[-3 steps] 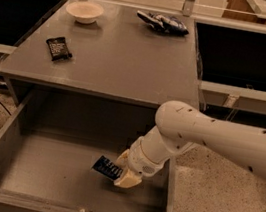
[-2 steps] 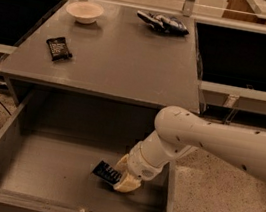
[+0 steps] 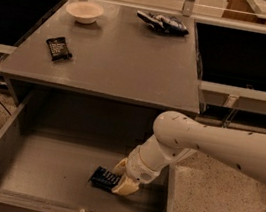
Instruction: Place rxbar blueberry into top drawer
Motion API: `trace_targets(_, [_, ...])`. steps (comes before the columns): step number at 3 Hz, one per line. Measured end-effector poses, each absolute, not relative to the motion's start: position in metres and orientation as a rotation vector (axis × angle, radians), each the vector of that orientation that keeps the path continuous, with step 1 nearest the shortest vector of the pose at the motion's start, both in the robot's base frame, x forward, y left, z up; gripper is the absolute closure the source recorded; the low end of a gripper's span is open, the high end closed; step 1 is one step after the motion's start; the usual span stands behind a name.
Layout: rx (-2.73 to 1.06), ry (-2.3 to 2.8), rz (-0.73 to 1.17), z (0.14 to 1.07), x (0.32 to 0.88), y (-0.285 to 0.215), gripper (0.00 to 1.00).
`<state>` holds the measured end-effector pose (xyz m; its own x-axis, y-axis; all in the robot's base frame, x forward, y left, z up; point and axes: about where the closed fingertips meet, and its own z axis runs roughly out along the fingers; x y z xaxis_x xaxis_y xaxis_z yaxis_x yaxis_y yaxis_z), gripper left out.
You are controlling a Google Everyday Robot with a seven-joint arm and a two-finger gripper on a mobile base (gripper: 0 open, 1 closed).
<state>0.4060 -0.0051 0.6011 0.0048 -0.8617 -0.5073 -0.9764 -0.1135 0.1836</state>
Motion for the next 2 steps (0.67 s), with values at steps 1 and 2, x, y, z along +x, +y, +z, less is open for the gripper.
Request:
trace_targets(1, [-2.056,1.928,0.759,0.6011,0.4060,-0.0050,0.74])
trace_targets(2, [-2.056,1.928,0.759,0.6011,0.4060,-0.0050,0.50])
